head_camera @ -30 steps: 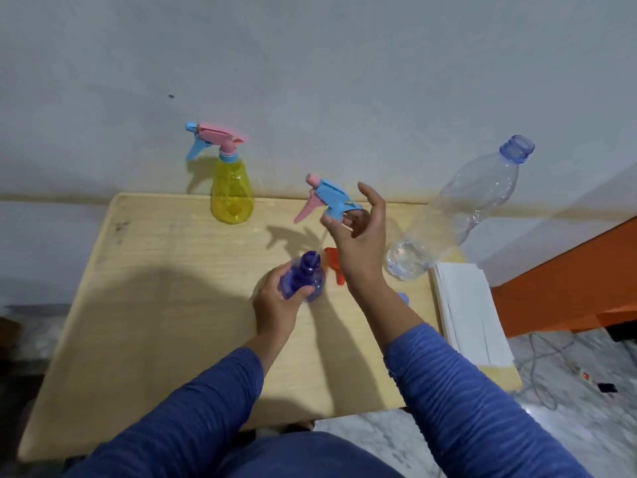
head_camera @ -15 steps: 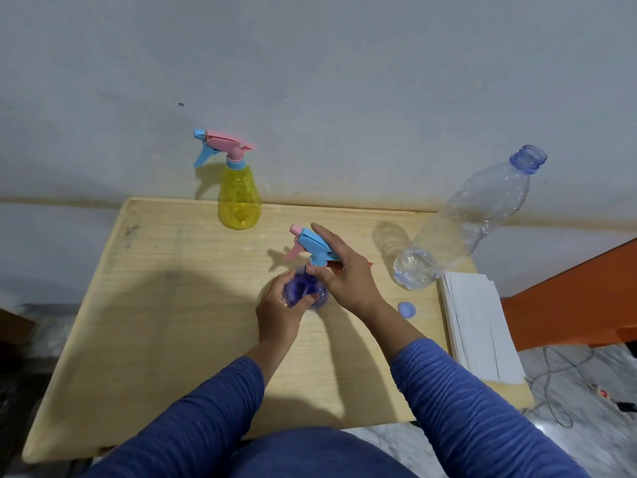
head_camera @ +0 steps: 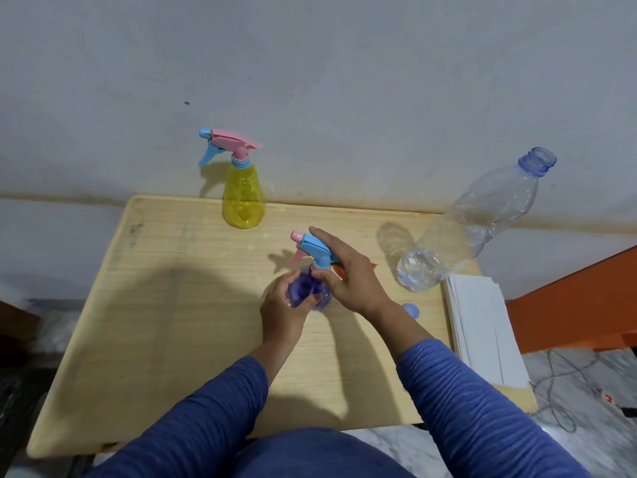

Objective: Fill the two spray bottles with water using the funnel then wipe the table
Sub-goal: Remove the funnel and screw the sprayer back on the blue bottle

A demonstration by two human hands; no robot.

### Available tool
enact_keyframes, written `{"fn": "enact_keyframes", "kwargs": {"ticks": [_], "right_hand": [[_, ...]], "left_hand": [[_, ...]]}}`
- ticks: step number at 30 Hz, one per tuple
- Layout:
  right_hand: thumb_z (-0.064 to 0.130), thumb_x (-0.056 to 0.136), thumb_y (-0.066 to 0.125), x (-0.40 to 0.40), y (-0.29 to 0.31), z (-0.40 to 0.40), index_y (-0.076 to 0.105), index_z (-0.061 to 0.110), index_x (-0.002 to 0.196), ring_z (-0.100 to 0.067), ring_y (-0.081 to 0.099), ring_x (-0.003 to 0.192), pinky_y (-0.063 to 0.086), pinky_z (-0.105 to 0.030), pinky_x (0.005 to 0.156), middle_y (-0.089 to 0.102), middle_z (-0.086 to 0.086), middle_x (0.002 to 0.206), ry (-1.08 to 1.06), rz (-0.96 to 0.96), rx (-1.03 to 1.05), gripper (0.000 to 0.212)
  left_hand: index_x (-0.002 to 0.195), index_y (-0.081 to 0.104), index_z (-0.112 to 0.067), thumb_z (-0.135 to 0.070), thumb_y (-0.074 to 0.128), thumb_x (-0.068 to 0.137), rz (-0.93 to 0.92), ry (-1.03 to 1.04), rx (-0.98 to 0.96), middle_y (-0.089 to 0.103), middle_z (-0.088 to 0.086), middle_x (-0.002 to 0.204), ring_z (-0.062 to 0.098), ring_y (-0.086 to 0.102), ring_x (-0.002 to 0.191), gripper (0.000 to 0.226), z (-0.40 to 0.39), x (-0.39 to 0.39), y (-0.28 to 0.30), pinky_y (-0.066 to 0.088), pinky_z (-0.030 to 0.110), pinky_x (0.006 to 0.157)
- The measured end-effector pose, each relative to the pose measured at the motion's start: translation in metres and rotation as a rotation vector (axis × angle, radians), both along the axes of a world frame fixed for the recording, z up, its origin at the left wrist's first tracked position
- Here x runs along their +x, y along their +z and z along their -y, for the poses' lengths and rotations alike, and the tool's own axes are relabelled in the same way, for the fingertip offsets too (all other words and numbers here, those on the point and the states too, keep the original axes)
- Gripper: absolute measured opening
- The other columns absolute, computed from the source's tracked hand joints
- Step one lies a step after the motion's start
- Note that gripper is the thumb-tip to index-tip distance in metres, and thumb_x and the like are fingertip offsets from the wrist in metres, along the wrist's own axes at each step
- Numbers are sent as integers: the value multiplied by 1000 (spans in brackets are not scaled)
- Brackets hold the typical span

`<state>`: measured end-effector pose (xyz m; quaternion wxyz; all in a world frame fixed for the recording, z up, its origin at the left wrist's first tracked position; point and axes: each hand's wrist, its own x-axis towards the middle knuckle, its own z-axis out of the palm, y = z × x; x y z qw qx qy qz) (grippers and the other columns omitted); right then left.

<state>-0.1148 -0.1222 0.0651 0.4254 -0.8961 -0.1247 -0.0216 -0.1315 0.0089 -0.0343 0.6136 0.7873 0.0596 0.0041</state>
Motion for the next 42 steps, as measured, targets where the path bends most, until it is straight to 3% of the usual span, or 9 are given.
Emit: {"fn": "enact_keyframes", "kwargs": {"ticks": [5,9,12,20,26,30,33,36,42], "right_hand": [[2,84,63,8,8,7,42,28,138,18,48,101,36,-2,86,52,17,126,73,-70,-9,64],[9,80,68,4,-3,0,44,27,137,-1,52,109,43,-17,92,58,10,124,5,-1,32,65],[10,77,70,2,-10,-9,36,31,141,-17,49,106,36,-10,90,58,5,118,-14,51,4,75],[8,89,58,1,-1,2,20,34,147,-17,54,114,42,-29,100,52,9,134,108,49,-33,74],[8,75,72,2,-13,-6,41,36,132,-22,49,89,46,-34,82,57,-6,94,-66,46,-44,71],[5,81,62,-2,-7,2,29,40,140,-13,54,105,42,-19,91,61,3,104,44,15,-54,76],[-5,79,52,-5,-9,2,37,36,137,-17,59,102,48,-24,88,63,-1,108,6,6,-30,73],[-1,77,63,-3,-12,-5,51,24,128,-16,50,84,43,-24,76,56,-8,95,-69,50,-34,57],[1,84,56,-10,-8,-1,36,38,138,-19,57,98,47,-22,87,61,0,116,-6,15,-5,68]], "left_hand": [[110,57,-41,-31,78,67,-13,-17,-5,62,-11,110,12,59,104,49,-2,1,2,53,40,89],[111,57,-42,-32,77,68,-22,-17,-6,61,-15,110,11,59,106,49,-1,1,3,52,40,91],[117,58,-33,-34,78,71,-19,-25,17,61,-14,113,9,58,107,50,0,1,4,52,38,90],[117,57,-35,-32,78,71,-33,-17,3,61,-12,114,10,58,106,51,-1,0,5,52,38,91],[117,57,-34,-29,78,72,-33,-20,-4,60,-13,116,8,57,109,50,0,-1,5,52,38,92],[118,57,-33,-31,78,71,-46,-20,-2,59,-12,117,8,57,109,52,-1,0,5,52,37,92],[119,56,-33,-27,78,72,-43,-18,15,59,-11,117,9,57,108,52,-1,0,6,52,36,92],[116,56,-37,-28,77,73,-35,-28,25,59,-13,113,8,57,106,49,-1,-1,8,52,36,91],[116,57,-36,-32,77,72,-39,-33,32,60,-14,112,8,57,104,48,-1,0,10,53,35,89]]}}
